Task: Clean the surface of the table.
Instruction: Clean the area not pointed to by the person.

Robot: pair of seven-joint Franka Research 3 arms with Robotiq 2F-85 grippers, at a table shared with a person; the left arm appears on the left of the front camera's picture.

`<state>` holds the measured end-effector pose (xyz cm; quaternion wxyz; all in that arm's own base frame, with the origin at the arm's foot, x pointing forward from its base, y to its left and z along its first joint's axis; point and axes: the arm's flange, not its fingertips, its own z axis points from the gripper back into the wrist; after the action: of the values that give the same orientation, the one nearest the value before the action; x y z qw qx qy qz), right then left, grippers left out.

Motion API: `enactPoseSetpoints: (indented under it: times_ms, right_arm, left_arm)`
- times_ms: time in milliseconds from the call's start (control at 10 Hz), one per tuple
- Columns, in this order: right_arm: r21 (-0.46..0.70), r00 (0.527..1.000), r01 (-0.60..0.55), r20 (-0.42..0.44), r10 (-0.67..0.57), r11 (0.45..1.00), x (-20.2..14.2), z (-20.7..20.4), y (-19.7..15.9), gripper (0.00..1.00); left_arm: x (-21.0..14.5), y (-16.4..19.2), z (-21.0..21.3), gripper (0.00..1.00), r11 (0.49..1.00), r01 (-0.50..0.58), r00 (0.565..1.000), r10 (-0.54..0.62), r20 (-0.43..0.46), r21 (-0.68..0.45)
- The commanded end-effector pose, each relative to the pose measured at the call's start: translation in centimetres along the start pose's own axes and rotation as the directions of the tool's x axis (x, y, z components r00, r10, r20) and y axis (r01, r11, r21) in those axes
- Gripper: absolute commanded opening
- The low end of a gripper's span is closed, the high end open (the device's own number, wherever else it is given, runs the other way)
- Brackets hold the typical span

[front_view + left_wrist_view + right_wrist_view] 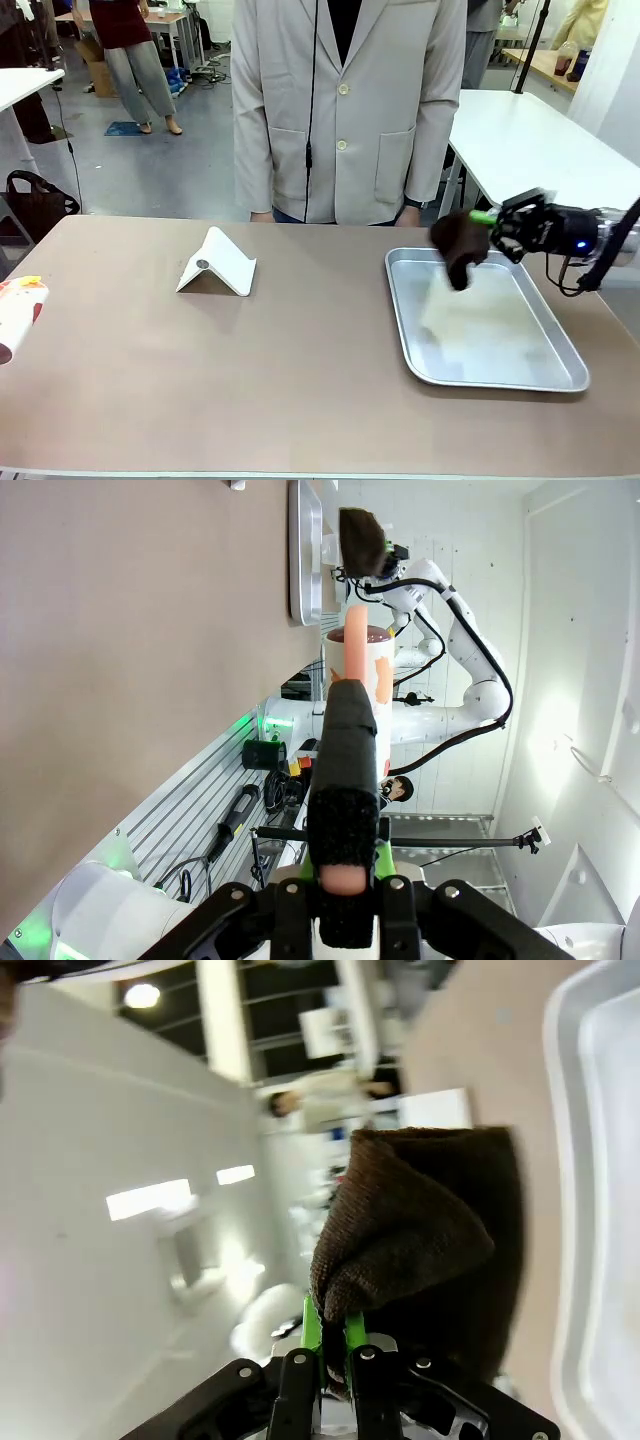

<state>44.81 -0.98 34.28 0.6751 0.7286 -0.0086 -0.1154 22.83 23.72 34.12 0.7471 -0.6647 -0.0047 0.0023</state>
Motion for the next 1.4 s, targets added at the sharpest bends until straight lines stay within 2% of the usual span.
enactPoseSetpoints:
  times_ms: [0, 100, 400, 500, 600, 900, 1000, 1100, 1200, 1300]
  right_arm:
    - [0.18, 0.997, 0.056, 0.034, -0.063, 0.982, -1.2, 2.5, 1.5, 0.1]
    - [0.206, 0.998, 0.053, 0.016, -0.057, 0.977, -2.2, 4.3, 2.4, 0.1]
    - [0.249, 0.99, -0.04, 0.141, 0.004, 0.968, -3.6, 11.2, 2.8, 0.1]
    - [0.239, 0.979, -0.077, 0.2, 0.028, 0.968, -3.9, 13.6, 2.5, 0.1]
    - [0.205, 0.972, -0.123, 0.222, 0.076, 0.971, -4.1, 15.8, 1.9, 0.1]
    - [0.052, 0.994, -0.08, 0.081, 0.076, 0.995, -4.4, 17.7, 0.3, 0.1]
    - [-0.009, 0.994, -0.102, 0.028, 0.102, 0.995, -4.6, 17.2, 0.1, 0.1]
    - [-0.01, 0.991, -0.132, -0.008, 0.132, 0.991, -4.7, 16.7, 0.2, 0.1]
    - [-0.013, 0.988, -0.154, -0.005, 0.154, 0.988, -4.7, 16.2, 0.4, 0.1]
    - [0.008, 0.997, -0.063, 0.054, 0.062, 0.998, -4.8, 17.0, -0.2, 0.1]
  left_arm:
    - [-0.2, -0.3, -0.1, 0.21, 1.0, 0.005, 1.0, -0.005, 0.0, -0.005]
    - [-0.2, -0.3, -0.1, 0.21, 1.0, 0.005, 1.0, -0.005, 0.0, -0.005]
    - [-0.2, -0.3, -0.1, 0.21, 1.0, 0.005, 1.0, -0.005, 0.0, -0.005]
    - [-0.2, -0.3, -0.1, 0.21, 1.0, 0.005, 1.0, -0.005, 0.0, -0.005]
    - [-0.2, -0.3, -0.1, 0.21, 1.0, 0.005, 1.0, -0.005, 0.0, -0.005]
    - [-0.2, -0.3, -0.1, 0.21, 1.0, 0.005, 1.0, -0.005, 0.0, -0.005]
    - [-0.2, -0.3, -0.1, 0.21, 1.0, 0.005, 1.0, -0.005, 0.0, -0.005]
    - [-0.2, -0.3, -0.1, 0.21, 1.0, 0.005, 1.0, -0.005, 0.0, -0.005]
    - [-0.2, -0.3, -0.1, 0.21, 1.0, 0.005, 1.0, -0.005, 0.0, -0.005]
    - [-0.2, -0.3, -0.1, 0.21, 1.0, 0.005, 1.0, -0.005, 0.0, -0.005]
